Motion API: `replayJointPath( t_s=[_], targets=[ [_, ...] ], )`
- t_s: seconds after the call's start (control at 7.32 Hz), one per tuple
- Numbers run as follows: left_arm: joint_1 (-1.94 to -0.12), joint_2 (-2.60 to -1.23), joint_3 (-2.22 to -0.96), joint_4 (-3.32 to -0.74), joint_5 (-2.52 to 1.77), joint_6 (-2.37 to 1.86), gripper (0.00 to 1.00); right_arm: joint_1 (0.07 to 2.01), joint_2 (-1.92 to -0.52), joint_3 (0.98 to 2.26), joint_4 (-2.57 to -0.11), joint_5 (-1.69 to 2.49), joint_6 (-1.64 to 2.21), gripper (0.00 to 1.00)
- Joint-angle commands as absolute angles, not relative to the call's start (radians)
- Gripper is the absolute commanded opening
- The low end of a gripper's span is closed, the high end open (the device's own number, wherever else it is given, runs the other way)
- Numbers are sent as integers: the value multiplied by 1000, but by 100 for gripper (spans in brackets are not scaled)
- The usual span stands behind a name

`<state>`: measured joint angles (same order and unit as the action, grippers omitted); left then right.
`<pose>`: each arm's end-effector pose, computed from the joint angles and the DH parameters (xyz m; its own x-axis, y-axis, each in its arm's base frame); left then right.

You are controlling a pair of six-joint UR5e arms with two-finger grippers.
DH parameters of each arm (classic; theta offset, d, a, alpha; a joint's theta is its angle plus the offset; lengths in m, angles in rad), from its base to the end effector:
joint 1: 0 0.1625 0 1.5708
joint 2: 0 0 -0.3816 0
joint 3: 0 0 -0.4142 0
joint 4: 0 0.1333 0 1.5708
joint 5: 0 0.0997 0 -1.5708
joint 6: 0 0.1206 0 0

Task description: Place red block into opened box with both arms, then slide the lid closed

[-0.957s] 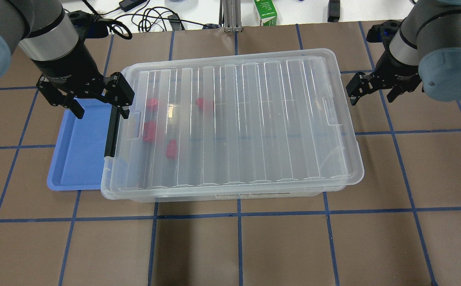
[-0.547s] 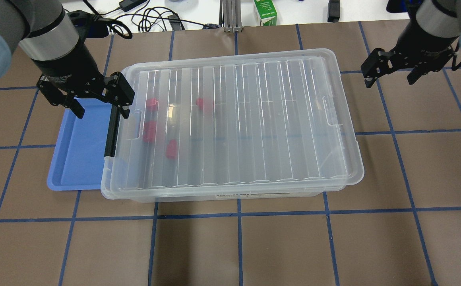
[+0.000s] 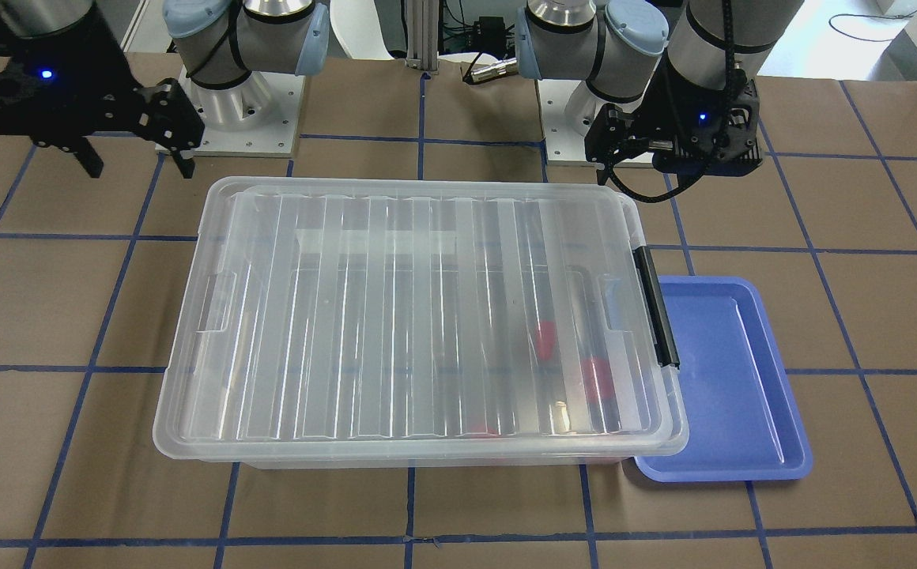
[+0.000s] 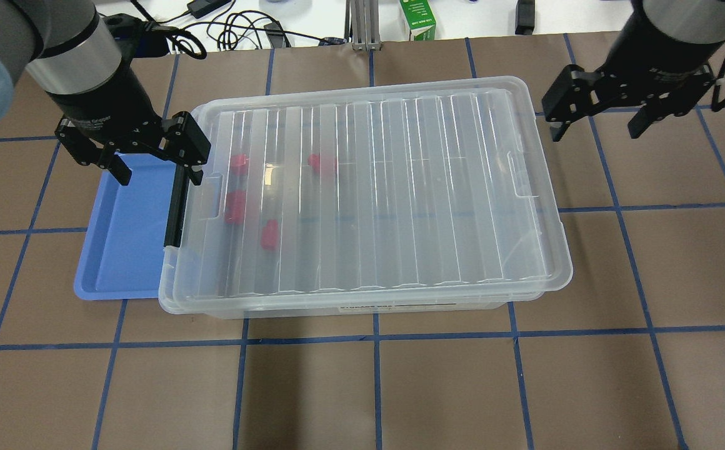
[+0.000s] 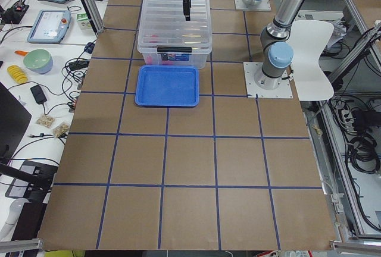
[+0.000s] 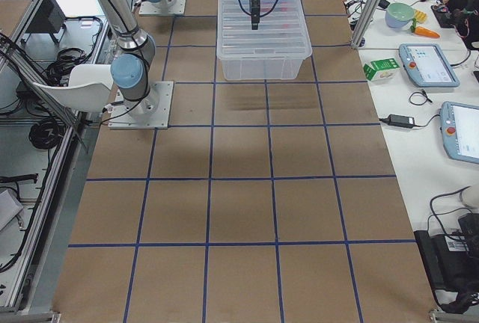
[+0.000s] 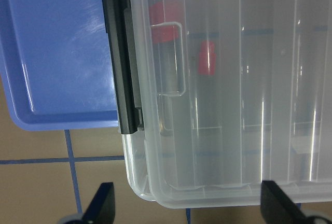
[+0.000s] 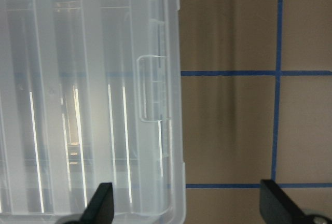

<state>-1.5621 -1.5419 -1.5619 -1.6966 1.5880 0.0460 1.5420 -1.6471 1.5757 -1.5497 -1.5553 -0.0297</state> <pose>-0.1269 -0.4927 0.4307 -0.9992 0.0386 -0.0131 0.0373 0.9954 0.0886 0.1210 -0.4934 0.4571 -0.9999 -0.0016 -0.0140 -0.0009 0.9987 -0.0507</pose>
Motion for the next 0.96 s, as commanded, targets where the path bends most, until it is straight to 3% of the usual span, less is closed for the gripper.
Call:
replayJointPath(
  t_s=[0.0,0.82],
  targets=[
    [-1569,-1539,-1548,-1672,1571,48,100,1631,-1640,1580,-1557,-1559,40,100],
    [-1562,-1539,-1563,-1658,1569,63,100,1624,-1611,1546,-1554,-1562,41,100]
  ],
)
